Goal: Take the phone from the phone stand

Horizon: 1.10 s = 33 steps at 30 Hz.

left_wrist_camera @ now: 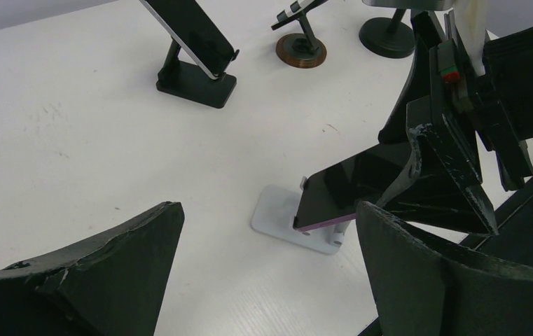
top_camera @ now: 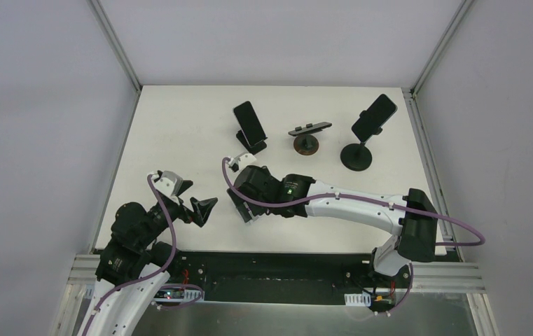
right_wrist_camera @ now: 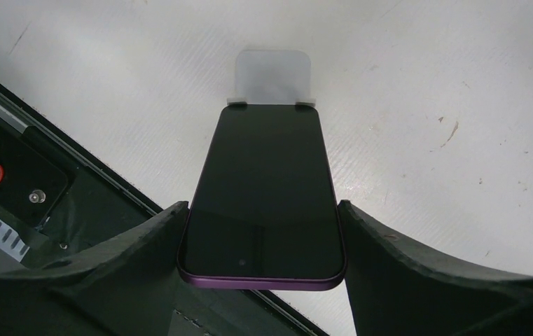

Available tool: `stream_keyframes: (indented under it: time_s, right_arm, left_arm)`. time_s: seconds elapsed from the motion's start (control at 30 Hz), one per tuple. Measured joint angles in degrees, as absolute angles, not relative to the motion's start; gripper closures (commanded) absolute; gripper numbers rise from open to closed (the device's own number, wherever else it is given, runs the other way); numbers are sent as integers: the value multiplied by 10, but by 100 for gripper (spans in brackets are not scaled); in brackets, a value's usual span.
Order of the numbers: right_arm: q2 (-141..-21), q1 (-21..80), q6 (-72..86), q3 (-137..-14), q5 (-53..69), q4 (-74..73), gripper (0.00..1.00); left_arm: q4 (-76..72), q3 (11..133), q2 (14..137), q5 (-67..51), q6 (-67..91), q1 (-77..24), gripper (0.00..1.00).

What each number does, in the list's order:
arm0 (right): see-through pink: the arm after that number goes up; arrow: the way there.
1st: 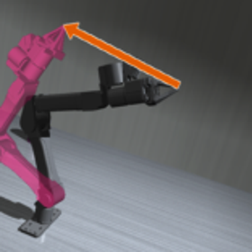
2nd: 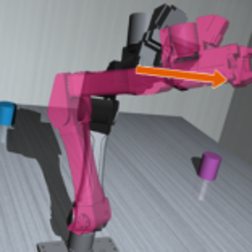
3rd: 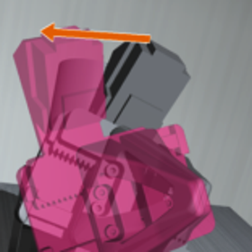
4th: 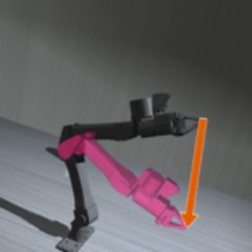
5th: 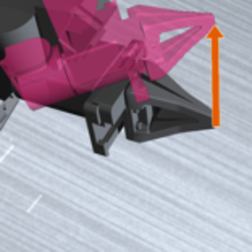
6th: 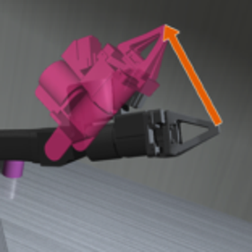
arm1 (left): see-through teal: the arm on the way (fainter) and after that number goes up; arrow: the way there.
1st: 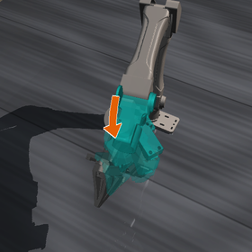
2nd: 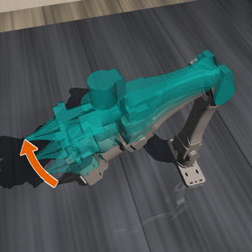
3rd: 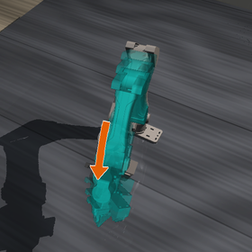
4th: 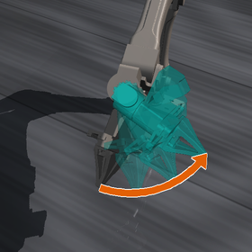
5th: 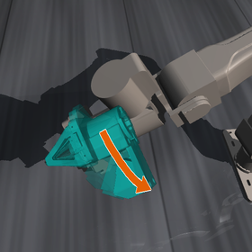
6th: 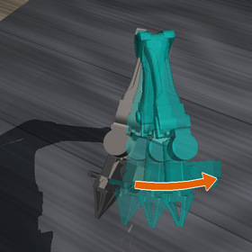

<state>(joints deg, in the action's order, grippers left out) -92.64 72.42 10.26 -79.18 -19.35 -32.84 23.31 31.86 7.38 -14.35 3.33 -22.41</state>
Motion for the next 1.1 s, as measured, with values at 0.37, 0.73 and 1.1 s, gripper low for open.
stream_keyframes:
  time_s: [0.37,0.73,1.1]
  right_arm:
    - [-926,728,98,-792,-203,-329,48]
    - [-926,728,77,-817,-207,-346,51]
    - [-919,728,53,-865,-206,-377,53]
  left_arm:
    - [233,319,72,-144,31,-224,0]
    - [233,313,64,-145,22,-224,0]
    - [232,314,52,-189,-2,-224,0]
